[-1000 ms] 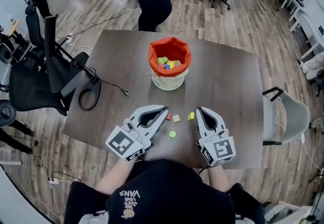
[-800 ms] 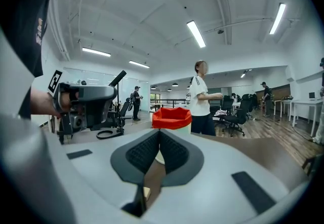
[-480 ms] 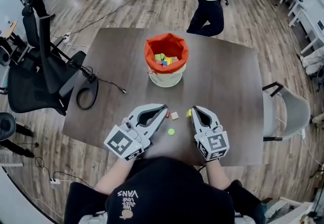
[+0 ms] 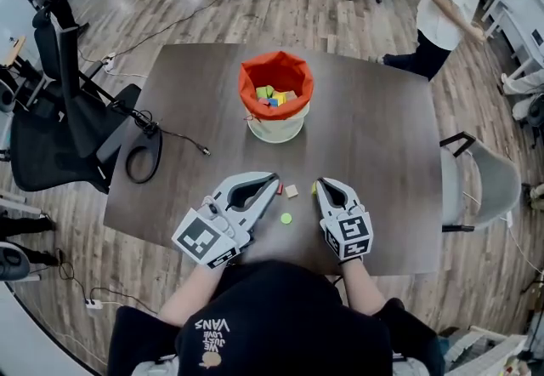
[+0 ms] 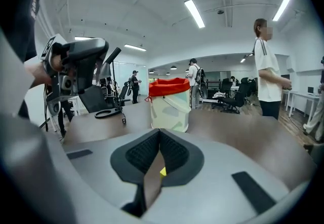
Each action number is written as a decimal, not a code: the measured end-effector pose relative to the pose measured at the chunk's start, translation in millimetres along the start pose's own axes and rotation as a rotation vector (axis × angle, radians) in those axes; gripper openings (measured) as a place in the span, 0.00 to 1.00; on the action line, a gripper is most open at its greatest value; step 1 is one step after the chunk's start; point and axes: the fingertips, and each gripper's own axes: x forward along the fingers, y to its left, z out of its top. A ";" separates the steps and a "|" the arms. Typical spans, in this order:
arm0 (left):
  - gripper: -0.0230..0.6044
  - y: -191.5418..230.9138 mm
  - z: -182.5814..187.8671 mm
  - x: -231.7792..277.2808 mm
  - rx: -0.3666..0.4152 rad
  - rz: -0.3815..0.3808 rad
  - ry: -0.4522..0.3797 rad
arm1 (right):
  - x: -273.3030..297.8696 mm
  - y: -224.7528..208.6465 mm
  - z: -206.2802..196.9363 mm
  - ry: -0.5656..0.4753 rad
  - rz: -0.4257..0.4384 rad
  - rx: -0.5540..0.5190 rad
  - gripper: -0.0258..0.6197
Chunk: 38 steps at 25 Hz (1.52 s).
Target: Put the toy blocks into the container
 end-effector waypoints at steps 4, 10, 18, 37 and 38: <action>0.05 -0.8 -1.4 1.1 -0.002 -0.003 0.001 | 5.0 -3.4 -18.9 0.054 -0.012 0.007 0.07; 0.05 0.1 -3.3 0.0 -0.005 -0.001 0.007 | 9.0 -3.3 -43.1 0.114 -0.020 0.028 0.07; 0.05 -3.5 -2.5 -0.7 -0.002 -0.012 0.008 | 13.6 -5.4 -61.4 0.180 -0.043 0.049 0.07; 0.05 -3.0 -7.6 -3.0 -0.004 0.000 0.021 | 33.7 -21.5 -99.7 0.299 -0.107 0.122 0.17; 0.05 -2.5 -7.7 -3.6 -0.004 0.001 0.021 | 33.7 -21.2 -99.5 0.300 -0.102 0.118 0.17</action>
